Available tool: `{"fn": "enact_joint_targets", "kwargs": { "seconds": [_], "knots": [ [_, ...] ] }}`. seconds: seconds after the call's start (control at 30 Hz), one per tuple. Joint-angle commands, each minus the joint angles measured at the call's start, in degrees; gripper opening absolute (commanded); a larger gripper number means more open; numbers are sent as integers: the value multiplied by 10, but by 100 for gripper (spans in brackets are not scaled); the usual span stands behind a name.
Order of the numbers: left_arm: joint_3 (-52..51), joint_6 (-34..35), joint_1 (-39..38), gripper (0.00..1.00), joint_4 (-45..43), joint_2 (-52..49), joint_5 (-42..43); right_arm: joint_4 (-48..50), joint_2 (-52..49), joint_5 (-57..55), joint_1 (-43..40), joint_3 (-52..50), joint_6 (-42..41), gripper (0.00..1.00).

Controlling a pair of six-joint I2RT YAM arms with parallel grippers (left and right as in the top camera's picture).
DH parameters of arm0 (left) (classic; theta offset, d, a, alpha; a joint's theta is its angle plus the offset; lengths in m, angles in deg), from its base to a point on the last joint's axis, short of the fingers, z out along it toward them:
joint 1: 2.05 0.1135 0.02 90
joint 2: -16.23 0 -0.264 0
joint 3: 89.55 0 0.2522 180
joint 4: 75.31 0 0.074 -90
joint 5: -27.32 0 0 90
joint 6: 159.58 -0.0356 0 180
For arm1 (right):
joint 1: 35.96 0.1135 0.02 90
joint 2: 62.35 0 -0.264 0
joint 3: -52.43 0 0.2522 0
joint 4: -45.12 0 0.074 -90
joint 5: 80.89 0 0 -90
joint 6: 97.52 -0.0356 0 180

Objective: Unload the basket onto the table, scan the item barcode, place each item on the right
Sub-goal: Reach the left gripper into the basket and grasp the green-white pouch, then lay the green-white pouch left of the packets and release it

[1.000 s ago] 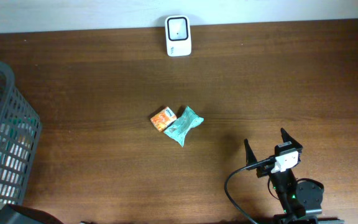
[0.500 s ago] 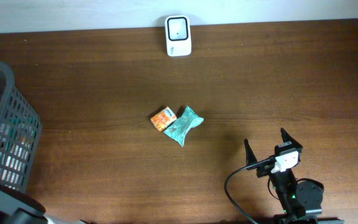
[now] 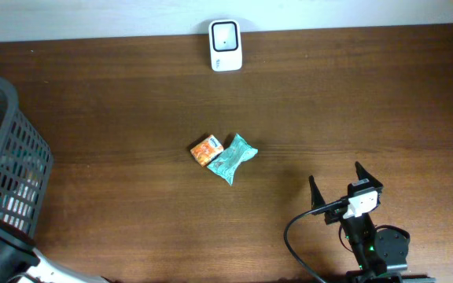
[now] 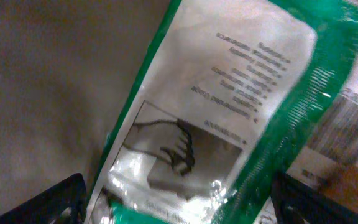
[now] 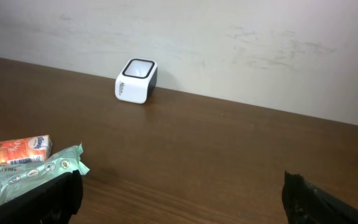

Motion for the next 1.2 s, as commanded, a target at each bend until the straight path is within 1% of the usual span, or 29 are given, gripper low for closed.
{"fn": "enact_joint_targets", "kwargs": {
  "seconds": [0.0,0.03,0.07,0.13,0.17,0.2,0.3,0.37,0.4,0.5,0.53,0.6,0.73,0.77,0.8,0.83,0.87,0.93,0.97,1.03,1.07,1.1,1.17],
  "knots": [
    [0,-16,-2,90,2,-43,3,-3,4,2,-4,-3,2,98],
    [0,-16,-2,84,2,-47,5,-3,4,2,-4,-3,2,98],
    [0,-16,-2,63,0,-49,10,-3,4,2,-4,-3,2,98],
    [0,-16,-2,26,0,-49,13,-3,4,2,-4,-3,2,98],
    [0,-15,-2,5,1,-49,13,-3,4,2,-4,-3,2,98],
    [1,-15,-2,0,3,-49,13,-3,4,2,-4,-3,2,98],
    [14,-15,-3,0,24,-48,16,-3,4,2,-4,-3,2,98],
    [53,-12,-3,0,60,-37,54,-3,4,2,-4,-3,2,98],
    [82,1,-3,0,79,-25,70,-3,4,2,-4,-3,2,98],
    [178,52,-3,0,129,19,71,-3,4,2,-4,-3,2,98],
    [212,94,-3,0,138,48,71,-3,4,2,-4,-3,2,99],
    [238,165,-3,0,139,93,71,-3,4,2,-4,-3,2,98],
    [248,222,-4,0,135,189,71,-3,4,2,-4,-3,2,98],
    [248,246,-4,0,130,212,74,-3,4,2,-4,-3,2,98],
    [248,262,-4,0,119,239,94,-3,4,2,-4,-3,2,98],
    [248,263,-4,0,102,267,130,-3,4,2,-4,-3,2,98],
    [248,276,-4,0,86,289,145,-3,4,2,-4,-3,2,98],
    [248,306,-4,0,61,325,148,-3,4,2,-4,-3,2,98],
    [248,316,-9,0,41,351,173,-3,4,2,-4,-3,2,98],
    [248,329,-29,0,24,375,207,-3,4,2,-4,-3,2,98],
    [248,333,-58,0,21,386,224,-3,4,2,-4,-3,2,98],
    [248,334,-103,0,22,393,225,-3,4,2,-4,-3,2,98],
    [248,335,-169,0,23,394,225,-3,4,2,-4,-3,2,98]
  ]
}}
